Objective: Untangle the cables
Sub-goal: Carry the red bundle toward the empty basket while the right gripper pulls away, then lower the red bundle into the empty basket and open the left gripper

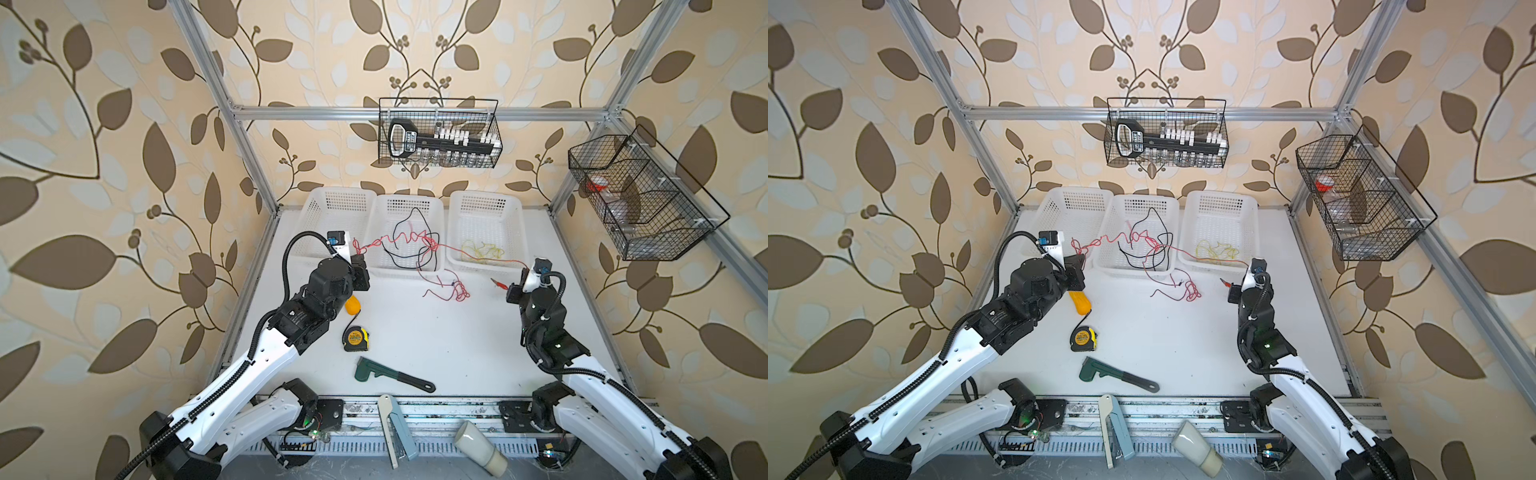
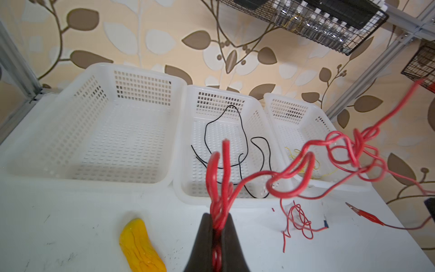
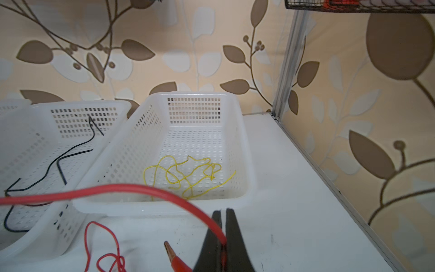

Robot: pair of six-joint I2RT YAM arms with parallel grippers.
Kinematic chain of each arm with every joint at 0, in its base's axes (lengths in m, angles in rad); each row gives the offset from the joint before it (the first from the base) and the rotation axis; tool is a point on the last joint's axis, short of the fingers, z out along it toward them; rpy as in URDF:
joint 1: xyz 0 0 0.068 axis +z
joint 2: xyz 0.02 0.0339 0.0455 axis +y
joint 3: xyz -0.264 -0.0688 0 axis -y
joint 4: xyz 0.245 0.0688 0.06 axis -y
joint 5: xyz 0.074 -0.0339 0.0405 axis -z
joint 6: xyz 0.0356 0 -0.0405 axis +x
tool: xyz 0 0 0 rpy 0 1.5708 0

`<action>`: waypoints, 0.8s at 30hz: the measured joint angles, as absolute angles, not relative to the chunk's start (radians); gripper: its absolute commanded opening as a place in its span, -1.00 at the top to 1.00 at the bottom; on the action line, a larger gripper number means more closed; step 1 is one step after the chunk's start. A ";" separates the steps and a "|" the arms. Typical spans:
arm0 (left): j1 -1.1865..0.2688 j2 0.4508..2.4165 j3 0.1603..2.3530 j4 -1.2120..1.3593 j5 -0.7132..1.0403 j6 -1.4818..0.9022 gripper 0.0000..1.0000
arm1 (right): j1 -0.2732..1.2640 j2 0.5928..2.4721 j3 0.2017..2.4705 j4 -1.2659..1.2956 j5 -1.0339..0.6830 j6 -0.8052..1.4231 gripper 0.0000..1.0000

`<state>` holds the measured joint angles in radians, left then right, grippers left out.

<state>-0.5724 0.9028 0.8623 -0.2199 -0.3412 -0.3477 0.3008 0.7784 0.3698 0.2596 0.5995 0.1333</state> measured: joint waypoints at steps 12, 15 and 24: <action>-0.539 0.872 0.862 -0.282 -0.459 -0.370 1.00 | 0.180 0.746 0.370 0.149 0.648 0.224 1.00; -0.535 0.858 0.862 -0.278 -0.457 -0.369 1.00 | 0.171 0.747 0.370 0.141 0.641 0.236 1.00; -0.535 0.840 0.844 -0.191 -0.355 -0.345 1.00 | 0.170 0.755 0.351 0.210 0.503 0.244 1.00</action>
<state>-0.5350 0.8402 0.8440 -0.1905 -0.3546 -0.3454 0.1696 0.7547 0.3511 0.2096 0.5030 0.2443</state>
